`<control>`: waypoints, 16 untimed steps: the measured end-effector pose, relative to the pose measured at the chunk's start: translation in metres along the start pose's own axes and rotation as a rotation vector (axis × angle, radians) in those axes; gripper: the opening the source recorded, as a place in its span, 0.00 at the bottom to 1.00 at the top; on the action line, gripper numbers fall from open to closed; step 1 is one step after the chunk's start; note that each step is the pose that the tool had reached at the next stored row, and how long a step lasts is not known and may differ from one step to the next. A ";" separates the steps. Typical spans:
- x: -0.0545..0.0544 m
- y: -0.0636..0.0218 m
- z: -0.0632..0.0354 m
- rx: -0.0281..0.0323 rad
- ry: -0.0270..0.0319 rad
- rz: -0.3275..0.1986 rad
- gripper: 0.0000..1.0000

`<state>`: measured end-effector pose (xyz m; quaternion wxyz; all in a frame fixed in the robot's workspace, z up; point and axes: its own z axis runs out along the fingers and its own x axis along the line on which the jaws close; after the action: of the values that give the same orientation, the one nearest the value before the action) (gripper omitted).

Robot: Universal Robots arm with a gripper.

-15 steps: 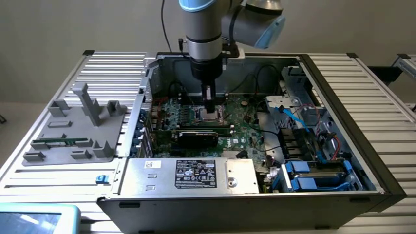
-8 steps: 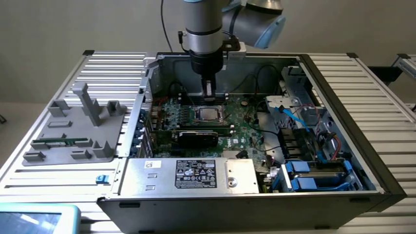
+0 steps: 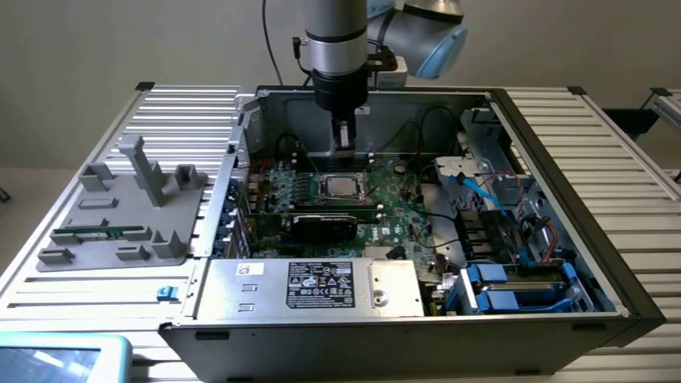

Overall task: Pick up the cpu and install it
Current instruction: 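Place the cpu into insertion slot, then close the cpu cover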

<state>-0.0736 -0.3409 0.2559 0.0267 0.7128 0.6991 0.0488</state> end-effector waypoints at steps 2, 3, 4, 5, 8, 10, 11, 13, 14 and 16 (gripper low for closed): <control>0.000 0.0008 -0.0025 0.0009 -0.0029 0.000 0.09; 0.000 0.0010 -0.0039 0.0011 -0.0044 0.000 0.09; 0.000 0.0013 -0.0052 0.0012 -0.0062 0.000 0.09; 0.000 0.0017 -0.0067 0.0014 -0.0080 -0.001 0.09; 0.000 0.0018 -0.0072 0.0015 -0.0091 -0.001 0.09; 0.000 0.0018 -0.0072 0.0016 -0.0092 -0.001 0.09; 0.000 0.0018 -0.0072 0.0015 -0.0092 -0.001 0.09; 0.000 0.0018 -0.0072 0.0016 -0.0092 -0.001 0.09; 0.000 0.0018 -0.0073 0.0018 -0.0092 -0.001 0.09; 0.000 0.0018 -0.0073 0.0021 -0.0093 -0.001 0.09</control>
<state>-0.0726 -0.3409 0.2633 0.0292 0.7128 0.6993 0.0448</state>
